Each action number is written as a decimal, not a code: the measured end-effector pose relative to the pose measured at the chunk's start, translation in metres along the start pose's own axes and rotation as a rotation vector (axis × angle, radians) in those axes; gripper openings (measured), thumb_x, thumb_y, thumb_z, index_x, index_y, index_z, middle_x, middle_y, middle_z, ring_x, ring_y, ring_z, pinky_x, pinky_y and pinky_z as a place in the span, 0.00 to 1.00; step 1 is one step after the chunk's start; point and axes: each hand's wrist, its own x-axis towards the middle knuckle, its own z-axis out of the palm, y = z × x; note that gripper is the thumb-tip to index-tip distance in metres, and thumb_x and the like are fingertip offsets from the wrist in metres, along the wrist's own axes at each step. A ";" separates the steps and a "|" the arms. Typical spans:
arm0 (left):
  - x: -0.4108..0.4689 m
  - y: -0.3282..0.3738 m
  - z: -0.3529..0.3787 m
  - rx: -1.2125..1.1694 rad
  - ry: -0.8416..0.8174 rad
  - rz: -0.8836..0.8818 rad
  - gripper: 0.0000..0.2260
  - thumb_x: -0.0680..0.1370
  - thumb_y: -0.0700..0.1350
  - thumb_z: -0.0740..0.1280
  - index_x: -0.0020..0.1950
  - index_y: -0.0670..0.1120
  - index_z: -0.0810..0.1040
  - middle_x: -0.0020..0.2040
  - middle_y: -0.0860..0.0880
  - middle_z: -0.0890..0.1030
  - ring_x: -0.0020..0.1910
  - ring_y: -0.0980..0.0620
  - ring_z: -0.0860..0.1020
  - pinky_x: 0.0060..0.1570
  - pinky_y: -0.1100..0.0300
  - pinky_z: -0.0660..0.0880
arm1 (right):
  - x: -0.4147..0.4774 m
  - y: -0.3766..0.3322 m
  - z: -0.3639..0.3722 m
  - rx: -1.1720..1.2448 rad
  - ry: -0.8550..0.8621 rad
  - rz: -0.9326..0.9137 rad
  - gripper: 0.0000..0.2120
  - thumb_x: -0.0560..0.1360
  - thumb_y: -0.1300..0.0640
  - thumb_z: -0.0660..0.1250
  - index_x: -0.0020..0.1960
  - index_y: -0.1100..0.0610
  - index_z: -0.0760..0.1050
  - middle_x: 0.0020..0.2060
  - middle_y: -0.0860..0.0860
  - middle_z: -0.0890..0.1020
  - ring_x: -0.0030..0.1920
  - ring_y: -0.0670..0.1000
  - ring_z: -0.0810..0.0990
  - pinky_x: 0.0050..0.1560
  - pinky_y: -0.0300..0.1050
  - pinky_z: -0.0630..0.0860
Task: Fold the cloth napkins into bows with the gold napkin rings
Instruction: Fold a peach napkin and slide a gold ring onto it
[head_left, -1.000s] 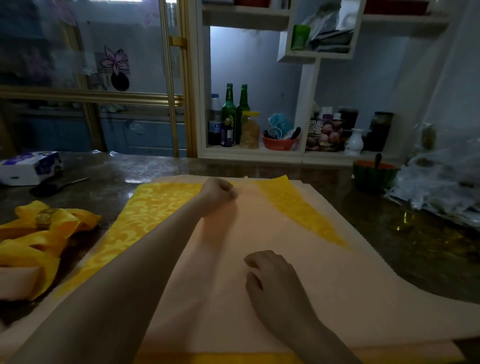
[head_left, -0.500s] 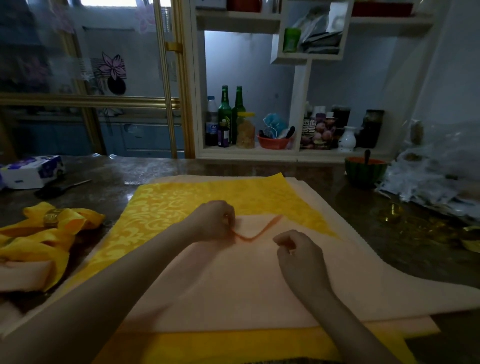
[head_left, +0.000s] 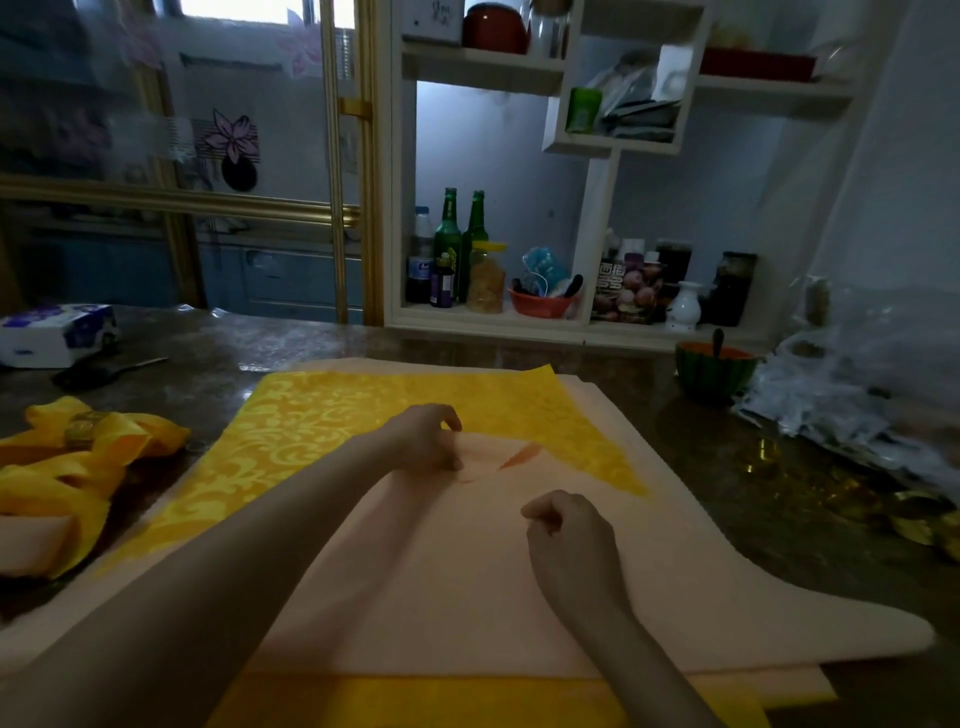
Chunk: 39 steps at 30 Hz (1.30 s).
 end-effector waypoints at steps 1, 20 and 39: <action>0.001 0.001 0.002 0.055 0.043 0.015 0.20 0.74 0.48 0.70 0.64 0.47 0.72 0.63 0.46 0.74 0.60 0.46 0.72 0.55 0.56 0.70 | 0.000 0.000 0.000 -0.003 -0.003 0.001 0.10 0.77 0.64 0.60 0.51 0.53 0.76 0.50 0.47 0.76 0.51 0.43 0.73 0.50 0.31 0.70; -0.022 0.018 0.005 0.291 0.007 0.104 0.10 0.78 0.48 0.61 0.57 0.47 0.76 0.57 0.47 0.76 0.56 0.47 0.73 0.54 0.54 0.69 | -0.003 -0.003 0.002 -0.130 -0.012 -0.048 0.08 0.77 0.61 0.60 0.52 0.54 0.77 0.52 0.49 0.76 0.53 0.47 0.73 0.57 0.42 0.73; -0.030 0.033 0.014 0.416 0.047 0.155 0.09 0.75 0.45 0.63 0.54 0.47 0.72 0.56 0.47 0.74 0.55 0.46 0.74 0.46 0.56 0.66 | -0.006 -0.007 -0.004 -0.210 -0.095 -0.090 0.10 0.78 0.60 0.59 0.54 0.53 0.77 0.54 0.49 0.75 0.56 0.49 0.71 0.59 0.44 0.69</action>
